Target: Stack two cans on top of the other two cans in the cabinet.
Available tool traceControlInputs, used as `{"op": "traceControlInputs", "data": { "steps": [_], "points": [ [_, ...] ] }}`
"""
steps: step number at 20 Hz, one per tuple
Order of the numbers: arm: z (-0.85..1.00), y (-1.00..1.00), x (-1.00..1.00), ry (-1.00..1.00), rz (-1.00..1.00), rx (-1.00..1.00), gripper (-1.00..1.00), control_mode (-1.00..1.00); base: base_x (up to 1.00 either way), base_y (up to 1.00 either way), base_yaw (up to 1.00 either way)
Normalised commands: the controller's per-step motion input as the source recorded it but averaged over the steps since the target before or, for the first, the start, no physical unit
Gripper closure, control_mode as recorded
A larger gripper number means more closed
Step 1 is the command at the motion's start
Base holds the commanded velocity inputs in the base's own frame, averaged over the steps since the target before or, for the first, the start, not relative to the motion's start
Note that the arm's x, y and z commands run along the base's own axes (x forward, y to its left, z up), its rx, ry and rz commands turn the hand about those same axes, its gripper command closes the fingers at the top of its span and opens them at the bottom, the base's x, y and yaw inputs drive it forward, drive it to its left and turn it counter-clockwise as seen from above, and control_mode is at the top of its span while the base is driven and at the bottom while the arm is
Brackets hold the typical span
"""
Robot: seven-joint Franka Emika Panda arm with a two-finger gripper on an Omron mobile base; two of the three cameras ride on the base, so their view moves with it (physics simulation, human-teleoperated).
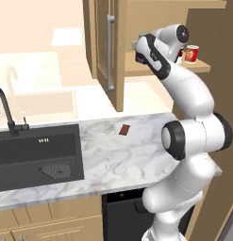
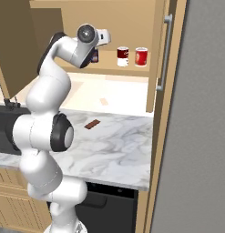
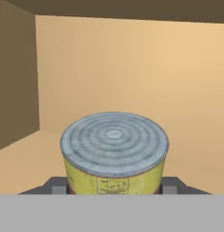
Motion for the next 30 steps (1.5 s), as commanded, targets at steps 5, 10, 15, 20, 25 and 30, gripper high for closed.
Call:
{"op": "traceControlInputs", "data": {
  "steps": [5, 10, 15, 20, 25, 30],
  "points": [
    [-0.01, -0.02, 0.17, 0.03, 0.0, -0.06, 1.0, -1.0, 0.0, 0.0, 0.0],
    [-0.05, 0.0, 0.19, 0.0, 0.0, 0.0, 1.0, -1.0, 0.0, 0.0, 0.0],
    [-0.04, 0.0, 0.16, 0.01, 0.0, 0.01, 1.0, -1.0, 0.0, 0.0, 0.0],
    [-0.15, -0.01, -0.02, 0.0, 0.0, 0.02, 1.0, -1.0, 0.0, 0.0, 0.0],
    [-0.15, 0.02, -0.14, 0.0, -0.02, 0.08, 1.0, -1.0, 0.0, 0.0, 0.0],
    [-0.15, 0.05, -0.03, 0.0, -0.05, 0.11, 1.0, -1.0, 0.0, 0.0, 0.0]
  ]
}}
